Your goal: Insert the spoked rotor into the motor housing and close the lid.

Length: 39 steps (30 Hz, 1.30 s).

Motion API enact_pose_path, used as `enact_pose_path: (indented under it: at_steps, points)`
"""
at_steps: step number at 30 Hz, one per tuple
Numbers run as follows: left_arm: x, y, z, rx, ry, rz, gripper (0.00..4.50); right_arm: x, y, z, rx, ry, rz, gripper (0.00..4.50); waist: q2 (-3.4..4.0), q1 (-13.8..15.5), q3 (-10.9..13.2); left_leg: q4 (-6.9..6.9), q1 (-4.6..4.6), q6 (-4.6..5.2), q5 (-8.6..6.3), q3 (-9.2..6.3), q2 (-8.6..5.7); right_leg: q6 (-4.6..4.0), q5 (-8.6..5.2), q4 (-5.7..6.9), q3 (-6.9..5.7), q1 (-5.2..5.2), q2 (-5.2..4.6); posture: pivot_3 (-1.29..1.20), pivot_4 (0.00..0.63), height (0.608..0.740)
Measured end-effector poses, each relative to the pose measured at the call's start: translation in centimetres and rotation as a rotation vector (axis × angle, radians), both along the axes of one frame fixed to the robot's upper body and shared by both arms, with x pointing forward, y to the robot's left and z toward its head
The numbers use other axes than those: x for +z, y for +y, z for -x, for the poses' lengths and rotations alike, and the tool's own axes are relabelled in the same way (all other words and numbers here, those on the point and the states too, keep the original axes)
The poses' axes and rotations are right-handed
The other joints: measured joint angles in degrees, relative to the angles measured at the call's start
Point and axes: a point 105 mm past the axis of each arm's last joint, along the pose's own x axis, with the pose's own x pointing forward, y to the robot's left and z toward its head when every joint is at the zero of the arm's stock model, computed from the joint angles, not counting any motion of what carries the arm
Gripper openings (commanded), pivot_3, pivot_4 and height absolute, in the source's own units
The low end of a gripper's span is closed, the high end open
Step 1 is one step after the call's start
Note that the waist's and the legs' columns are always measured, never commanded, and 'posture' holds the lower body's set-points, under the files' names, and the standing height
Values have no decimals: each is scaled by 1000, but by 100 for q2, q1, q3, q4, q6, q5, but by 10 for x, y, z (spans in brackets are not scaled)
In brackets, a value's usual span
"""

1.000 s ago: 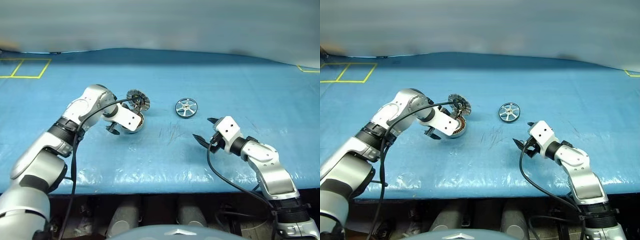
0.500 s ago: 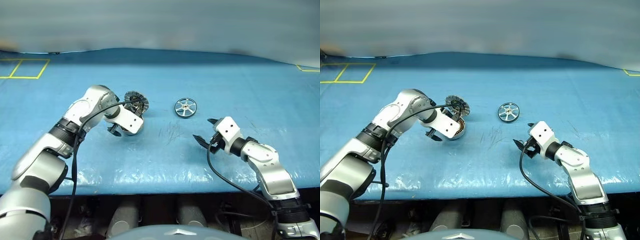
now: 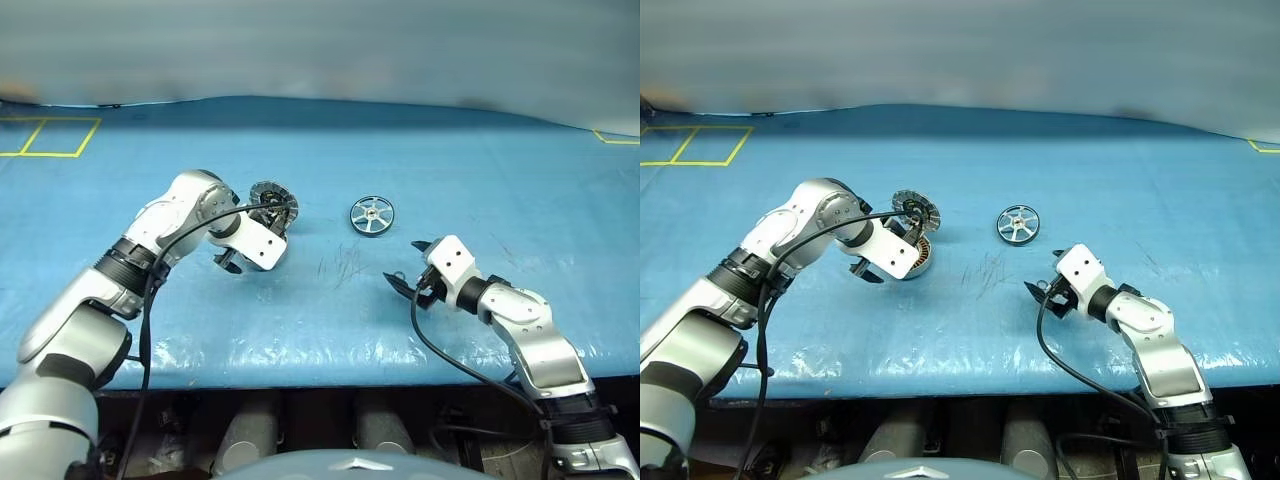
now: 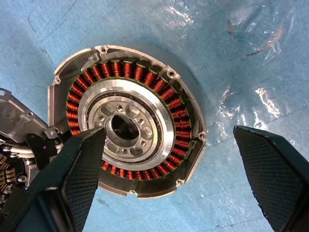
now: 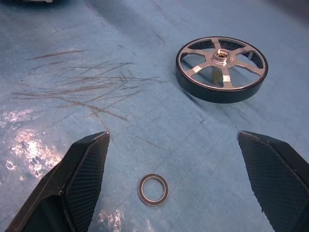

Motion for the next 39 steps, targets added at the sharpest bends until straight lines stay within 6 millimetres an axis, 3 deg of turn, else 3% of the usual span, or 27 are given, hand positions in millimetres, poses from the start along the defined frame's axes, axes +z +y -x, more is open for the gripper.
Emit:
enact_pose_path:
  at_steps: [10,13,18,19,28,33,39]
  points:
    - [-14,3,3,13,32,-19,4500,0,0,0,-1,0,0,4466,0,2,0,4,0,0,0,0,0,1,1,2,0,1,0,0,150,740]
    - [-17,1,1,14,31,-22,3905,-1,1,0,2,2,0,4500,2,3,-1,5,2,0,0,0,0,1,1,4,0,4,1,0,150,740]
    - [-20,-3,-7,7,10,-26,2292,-2,4,0,10,4,-4,4500,11,3,-9,2,36,2,-1,2,-1,2,1,1,1,26,0,0,150,740]
    - [-22,-3,-8,4,10,-29,2212,-2,5,0,10,3,-5,4500,18,3,-13,0,51,3,-2,4,-1,2,0,0,3,29,-1,0,150,740]
    - [-26,-15,-7,15,47,41,2212,-6,2,3,-8,15,-11,4500,35,18,-32,8,75,13,5,7,-2,6,3,-1,5,49,-9,0,150,740]
    - [-26,-50,15,26,151,243,2212,-7,-2,4,-36,7,-18,4500,46,95,-40,7,65,21,1,5,-6,8,4,-5,3,46,-15,0,150,740]
    - [-26,-74,33,31,188,290,2212,-16,5,11,-66,5,-75,4500,44,128,-39,7,51,19,2,9,-5,6,3,-2,5,40,-12,0,150,740]
